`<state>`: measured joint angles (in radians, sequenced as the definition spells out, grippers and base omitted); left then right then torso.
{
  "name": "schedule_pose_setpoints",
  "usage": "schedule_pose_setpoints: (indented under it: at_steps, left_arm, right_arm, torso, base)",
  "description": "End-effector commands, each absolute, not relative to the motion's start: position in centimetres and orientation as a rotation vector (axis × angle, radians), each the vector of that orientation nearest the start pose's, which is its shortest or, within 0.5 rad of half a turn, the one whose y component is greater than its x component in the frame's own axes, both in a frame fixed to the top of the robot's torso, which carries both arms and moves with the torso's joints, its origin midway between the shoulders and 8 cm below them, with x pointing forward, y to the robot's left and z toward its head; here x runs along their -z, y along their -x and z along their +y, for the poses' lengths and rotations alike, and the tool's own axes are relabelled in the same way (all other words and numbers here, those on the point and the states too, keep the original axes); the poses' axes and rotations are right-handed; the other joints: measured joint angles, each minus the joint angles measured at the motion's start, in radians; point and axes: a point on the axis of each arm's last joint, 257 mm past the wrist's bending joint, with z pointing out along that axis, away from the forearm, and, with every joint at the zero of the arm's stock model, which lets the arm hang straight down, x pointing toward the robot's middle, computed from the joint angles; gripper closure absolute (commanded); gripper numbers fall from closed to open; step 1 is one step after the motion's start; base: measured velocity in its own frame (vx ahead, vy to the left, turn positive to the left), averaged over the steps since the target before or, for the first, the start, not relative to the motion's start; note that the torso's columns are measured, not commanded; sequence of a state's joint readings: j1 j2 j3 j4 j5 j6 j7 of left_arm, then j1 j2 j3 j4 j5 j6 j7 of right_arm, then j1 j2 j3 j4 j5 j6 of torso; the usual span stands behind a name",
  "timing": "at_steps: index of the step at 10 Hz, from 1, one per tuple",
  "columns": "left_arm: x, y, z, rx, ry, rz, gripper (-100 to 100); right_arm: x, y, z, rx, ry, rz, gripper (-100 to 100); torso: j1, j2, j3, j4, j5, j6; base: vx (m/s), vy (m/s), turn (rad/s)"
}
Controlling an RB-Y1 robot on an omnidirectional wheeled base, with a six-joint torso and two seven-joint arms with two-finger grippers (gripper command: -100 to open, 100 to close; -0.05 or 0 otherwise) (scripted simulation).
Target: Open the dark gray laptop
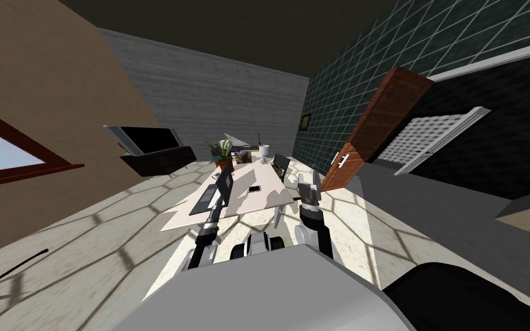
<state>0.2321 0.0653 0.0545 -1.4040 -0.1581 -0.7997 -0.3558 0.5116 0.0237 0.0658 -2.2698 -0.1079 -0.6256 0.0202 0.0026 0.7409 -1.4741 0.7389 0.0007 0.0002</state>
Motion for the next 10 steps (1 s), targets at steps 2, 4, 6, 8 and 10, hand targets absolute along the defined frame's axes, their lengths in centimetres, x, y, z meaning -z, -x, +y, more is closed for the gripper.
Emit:
schedule_pose_setpoints:
  at_steps: [2,4,6,8,10]
  left_arm:
    - [21.9,-45.3,28.9,0.82,0.555,1.075,-100]
    - [21.7,-46.1,28.5,0.83,0.551,1.072,-100]
    - [21.0,-47.8,29.6,0.797,0.555,1.047,-100]
    - [21.1,-48.7,31.0,0.755,0.573,1.036,-100]
    - [21.4,-49.4,30.6,0.764,0.579,1.044,-100]
  right_arm:
    - [-3.8,-32.3,-27.5,-1.424,-0.663,0.449,0]
    - [-3.8,-32.3,-27.5,-1.424,-0.663,0.449,0]
    - [-3.8,-32.3,-27.5,-1.425,-0.663,0.449,0]
    - [-3.8,-32.3,-27.5,-1.424,-0.663,0.449,0]
    - [-3.8,-32.3,-27.5,-1.424,-0.663,0.449,0]
  torso:
    - [-0.005,-0.006,-0.004,-0.002,-0.001,-0.001]
    - [-0.003,-0.003,-0.002,-0.001,-0.001,-0.001]
    - [-0.003,-0.002,-0.002,-0.001,-0.001,0.0]
    - [-0.002,-0.004,-0.002,-0.001,0.0,-0.001]
    - [-0.002,-0.003,-0.002,-0.001,0.0,0.0]
  base:
    - [-0.073,0.023,-0.118]
    - [-0.062,0.024,-0.047]
    - [-0.092,0.019,-0.171]
    - [-0.068,0.031,-0.107]
    - [-0.072,0.035,-0.052]
